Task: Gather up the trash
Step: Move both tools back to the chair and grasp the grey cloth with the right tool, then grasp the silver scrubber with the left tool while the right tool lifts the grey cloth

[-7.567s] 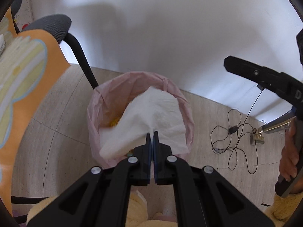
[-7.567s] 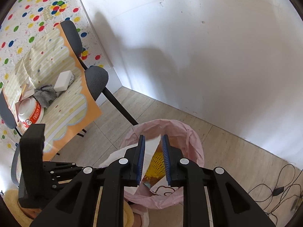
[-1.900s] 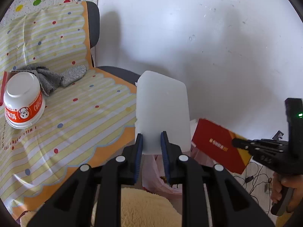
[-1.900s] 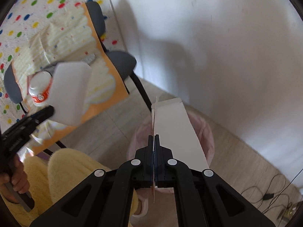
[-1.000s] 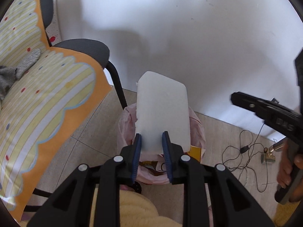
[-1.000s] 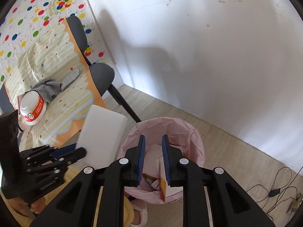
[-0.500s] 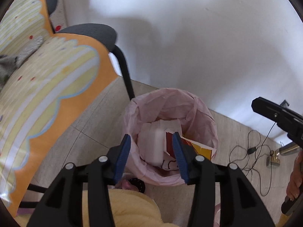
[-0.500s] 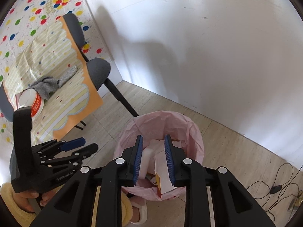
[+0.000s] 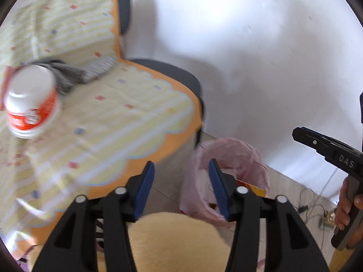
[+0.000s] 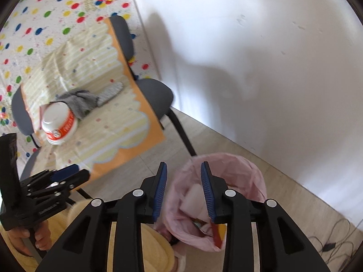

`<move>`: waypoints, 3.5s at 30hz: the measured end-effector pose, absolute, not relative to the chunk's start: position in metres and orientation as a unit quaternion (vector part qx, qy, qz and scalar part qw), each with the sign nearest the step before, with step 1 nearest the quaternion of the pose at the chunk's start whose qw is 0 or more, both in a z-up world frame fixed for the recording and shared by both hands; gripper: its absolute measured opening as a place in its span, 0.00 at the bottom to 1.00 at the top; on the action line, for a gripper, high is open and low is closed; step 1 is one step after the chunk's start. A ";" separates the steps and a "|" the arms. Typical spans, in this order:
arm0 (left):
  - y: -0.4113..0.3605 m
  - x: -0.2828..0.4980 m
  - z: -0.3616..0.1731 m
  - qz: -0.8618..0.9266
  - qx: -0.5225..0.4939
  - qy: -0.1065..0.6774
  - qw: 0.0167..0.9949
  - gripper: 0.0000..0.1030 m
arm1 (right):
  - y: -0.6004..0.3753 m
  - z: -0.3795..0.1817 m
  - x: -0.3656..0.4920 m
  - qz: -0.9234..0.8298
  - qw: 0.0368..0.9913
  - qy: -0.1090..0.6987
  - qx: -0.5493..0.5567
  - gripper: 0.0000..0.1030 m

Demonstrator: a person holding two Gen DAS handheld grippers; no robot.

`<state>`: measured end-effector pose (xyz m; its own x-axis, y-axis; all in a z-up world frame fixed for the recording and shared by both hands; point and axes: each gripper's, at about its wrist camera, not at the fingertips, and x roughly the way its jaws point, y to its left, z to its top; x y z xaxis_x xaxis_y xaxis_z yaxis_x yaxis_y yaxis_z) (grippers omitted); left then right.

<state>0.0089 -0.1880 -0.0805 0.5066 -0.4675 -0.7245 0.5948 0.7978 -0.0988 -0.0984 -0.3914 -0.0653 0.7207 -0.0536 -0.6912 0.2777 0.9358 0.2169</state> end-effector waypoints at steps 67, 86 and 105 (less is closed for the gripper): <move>0.027 0.188 0.035 -0.041 0.016 0.330 0.943 0.65 | -0.206 0.119 0.236 0.204 0.946 0.234 0.094 0.06; -0.170 0.265 -0.030 -0.117 0.048 0.366 0.922 0.65 | -0.344 0.017 0.186 0.032 0.941 0.332 0.055 0.06; -0.202 0.377 -0.130 -0.068 0.004 0.451 0.890 0.51 | -0.364 -0.045 0.201 0.049 0.929 0.353 0.102 0.06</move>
<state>0.3768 -0.2024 -0.1301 0.5846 -0.1166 -0.8029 0.1246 0.9908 -0.0532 0.2010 -0.3643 -0.0452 0.7462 0.1623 -0.6456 -0.0181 0.9744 0.2240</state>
